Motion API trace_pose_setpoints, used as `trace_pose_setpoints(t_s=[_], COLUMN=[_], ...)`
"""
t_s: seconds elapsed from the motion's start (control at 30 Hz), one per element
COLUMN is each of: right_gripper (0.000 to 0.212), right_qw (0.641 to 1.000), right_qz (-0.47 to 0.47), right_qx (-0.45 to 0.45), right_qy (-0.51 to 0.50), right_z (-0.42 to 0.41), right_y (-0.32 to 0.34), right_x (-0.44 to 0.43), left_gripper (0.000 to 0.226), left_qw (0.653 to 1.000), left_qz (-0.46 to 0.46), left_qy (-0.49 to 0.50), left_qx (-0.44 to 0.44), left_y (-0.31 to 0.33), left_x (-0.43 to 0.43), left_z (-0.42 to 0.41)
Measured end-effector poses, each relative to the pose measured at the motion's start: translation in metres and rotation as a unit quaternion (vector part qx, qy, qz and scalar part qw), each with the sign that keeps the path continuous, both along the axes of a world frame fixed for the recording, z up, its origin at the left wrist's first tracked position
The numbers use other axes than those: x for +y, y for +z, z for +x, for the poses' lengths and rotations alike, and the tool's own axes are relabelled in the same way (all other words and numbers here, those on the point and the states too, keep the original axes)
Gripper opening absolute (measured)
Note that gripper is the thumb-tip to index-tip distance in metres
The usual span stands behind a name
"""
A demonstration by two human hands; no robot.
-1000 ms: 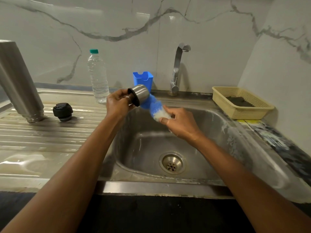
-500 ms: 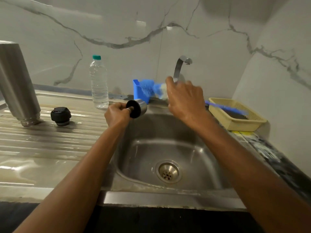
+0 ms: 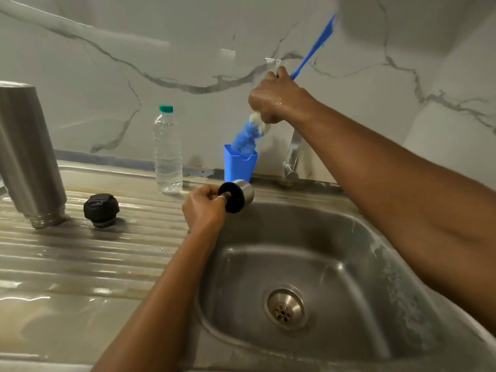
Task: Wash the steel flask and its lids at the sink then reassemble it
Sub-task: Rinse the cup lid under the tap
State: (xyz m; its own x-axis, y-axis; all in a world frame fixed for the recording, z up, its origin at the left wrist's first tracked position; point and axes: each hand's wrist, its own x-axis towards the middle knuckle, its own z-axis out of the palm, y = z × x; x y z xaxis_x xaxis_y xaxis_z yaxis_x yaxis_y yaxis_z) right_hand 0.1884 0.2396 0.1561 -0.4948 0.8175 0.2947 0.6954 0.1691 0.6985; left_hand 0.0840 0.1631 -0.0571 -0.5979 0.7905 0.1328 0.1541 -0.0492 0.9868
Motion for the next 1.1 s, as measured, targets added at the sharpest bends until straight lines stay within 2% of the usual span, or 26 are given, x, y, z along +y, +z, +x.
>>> trace_pose_setpoints(t_s=[0.03,0.1,0.17,0.43,0.77,0.9,1.03,1.1], right_gripper=[0.012,0.032,0.039,0.040,0.036,0.025,0.037,0.036], right_qw=[1.000,0.997,0.994,0.987,0.995,0.995,0.994,0.993], right_qz=[-0.018,-0.060,-0.092,-0.145,-0.093,-0.081,-0.085,-0.086], right_qx=[0.007,0.027,0.038,0.058,0.038,0.046,0.052,0.054], right_qy=[-0.010,-0.033,-0.034,-0.024,0.024,0.047,0.052,0.055], right_z=[-0.003,-0.008,-0.012,-0.021,-0.019,-0.014,-0.013,-0.012], right_y=[-0.001,-0.003,-0.008,-0.041,-0.058,-0.058,-0.058,-0.059], right_x=[0.007,0.022,0.032,0.061,0.078,0.076,0.072,0.072], left_gripper=[0.015,0.015,0.013,0.012,0.010,0.009,0.011,0.010], left_qw=[1.000,1.000,1.000,1.000,1.000,1.000,1.000,1.000], left_qz=[0.001,0.004,0.004,0.002,0.005,0.003,0.001,0.003], left_qy=[-0.002,-0.004,-0.004,-0.006,-0.005,-0.009,-0.010,-0.006], left_qx=[-0.001,-0.001,0.000,0.007,-0.007,-0.003,-0.013,-0.011], left_y=[-0.001,-0.002,-0.001,-0.001,0.001,0.002,0.003,0.003], left_x=[0.001,0.002,0.002,0.004,0.005,0.004,0.002,0.001], left_z=[0.000,0.000,0.000,-0.001,-0.002,-0.001,-0.001,-0.001])
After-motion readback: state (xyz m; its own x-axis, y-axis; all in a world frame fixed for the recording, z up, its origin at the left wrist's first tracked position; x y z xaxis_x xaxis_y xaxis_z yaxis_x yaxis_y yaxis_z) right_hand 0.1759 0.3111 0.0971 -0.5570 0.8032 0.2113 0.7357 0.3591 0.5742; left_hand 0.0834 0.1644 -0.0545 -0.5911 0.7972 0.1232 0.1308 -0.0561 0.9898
